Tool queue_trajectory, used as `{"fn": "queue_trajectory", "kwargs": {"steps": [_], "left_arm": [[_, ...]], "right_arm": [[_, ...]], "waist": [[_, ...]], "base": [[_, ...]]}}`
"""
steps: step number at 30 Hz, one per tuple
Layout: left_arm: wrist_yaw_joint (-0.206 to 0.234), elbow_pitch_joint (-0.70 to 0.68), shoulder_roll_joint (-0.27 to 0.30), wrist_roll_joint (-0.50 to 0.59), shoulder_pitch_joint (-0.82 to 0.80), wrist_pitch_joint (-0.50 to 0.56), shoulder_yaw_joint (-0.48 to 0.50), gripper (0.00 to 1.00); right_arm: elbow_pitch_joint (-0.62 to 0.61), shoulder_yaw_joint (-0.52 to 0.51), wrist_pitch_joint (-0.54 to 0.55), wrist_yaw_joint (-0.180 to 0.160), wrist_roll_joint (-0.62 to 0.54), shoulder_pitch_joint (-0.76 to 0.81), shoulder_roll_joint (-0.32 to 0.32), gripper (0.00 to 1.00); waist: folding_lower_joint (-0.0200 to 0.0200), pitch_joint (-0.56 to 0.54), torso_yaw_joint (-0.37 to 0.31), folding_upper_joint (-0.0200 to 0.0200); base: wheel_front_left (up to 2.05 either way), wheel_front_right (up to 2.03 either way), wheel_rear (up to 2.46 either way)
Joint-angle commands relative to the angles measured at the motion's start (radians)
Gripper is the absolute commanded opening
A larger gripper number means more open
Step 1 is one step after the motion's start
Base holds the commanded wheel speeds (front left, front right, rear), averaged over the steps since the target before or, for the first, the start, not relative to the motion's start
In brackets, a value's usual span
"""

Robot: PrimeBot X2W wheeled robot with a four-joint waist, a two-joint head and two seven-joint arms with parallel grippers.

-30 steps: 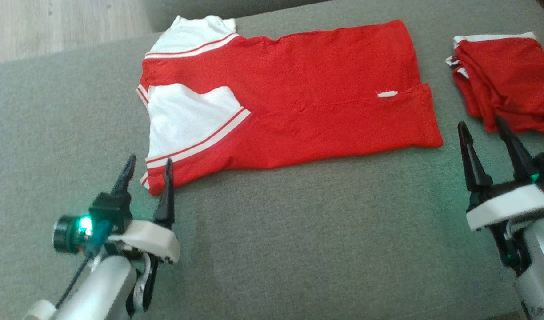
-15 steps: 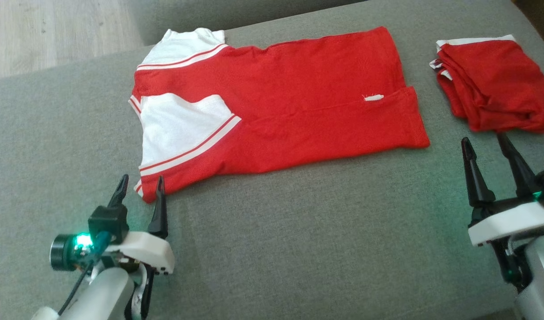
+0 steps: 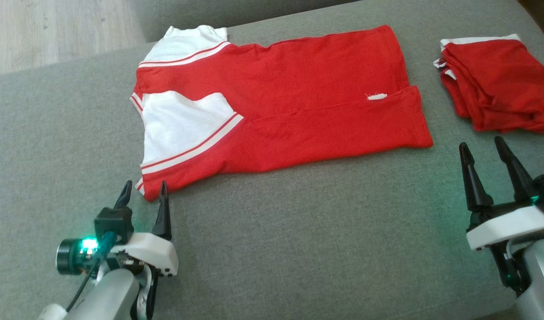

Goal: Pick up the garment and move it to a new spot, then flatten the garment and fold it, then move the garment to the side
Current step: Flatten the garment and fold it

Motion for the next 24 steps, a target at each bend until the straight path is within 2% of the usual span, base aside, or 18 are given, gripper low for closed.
{"fn": "queue_trajectory", "kwargs": {"steps": [1,11,17,18,19,20,24], "left_arm": [[-0.002,-0.005,0.008,-0.009,-0.056,-0.009,0.032,1.00],[0.010,0.095,-0.008,-0.024,-0.090,0.019,0.035,1.00],[-0.037,0.156,-0.019,-0.044,-0.080,0.086,0.000,1.00],[-0.046,0.159,-0.020,-0.045,-0.080,0.090,-0.006,0.42],[-0.055,0.159,-0.020,-0.046,-0.079,0.090,-0.010,0.18],[-0.065,0.159,-0.019,-0.047,-0.078,0.091,-0.014,0.00],[-0.073,0.136,-0.008,-0.048,-0.072,0.067,-0.012,0.00]], "right_arm": [[-0.032,0.019,-0.009,-0.001,0.003,0.001,-0.009,1.00],[-0.029,0.025,-0.009,-0.001,0.008,-0.008,-0.014,1.00],[-0.026,0.026,-0.009,-0.001,0.010,-0.009,-0.012,1.00],[-0.027,0.025,-0.009,-0.001,0.009,-0.008,-0.012,1.00],[-0.027,0.023,-0.009,-0.001,0.009,-0.006,-0.011,1.00],[-0.026,0.022,-0.009,-0.001,0.010,-0.005,-0.011,1.00],[-0.020,0.021,-0.009,-0.001,0.012,-0.007,-0.009,1.00]], "waist": [[-0.0001,0.001,-0.002,-0.0001],[-0.0001,0.010,-0.014,-0.0001],[-0.0001,0.010,-0.021,-0.0001],[-0.0001,0.009,-0.021,-0.0001],[-0.0001,0.009,-0.020,-0.0001],[-0.0001,0.009,-0.019,-0.0001],[-0.0001,0.007,-0.011,-0.0001]], "base": [[0.00,0.00,0.00],[0.00,0.00,0.00],[0.00,0.00,0.00],[0.00,0.00,0.00],[0.00,0.00,0.00],[0.00,0.00,0.00],[0.00,0.00,0.00]]}}
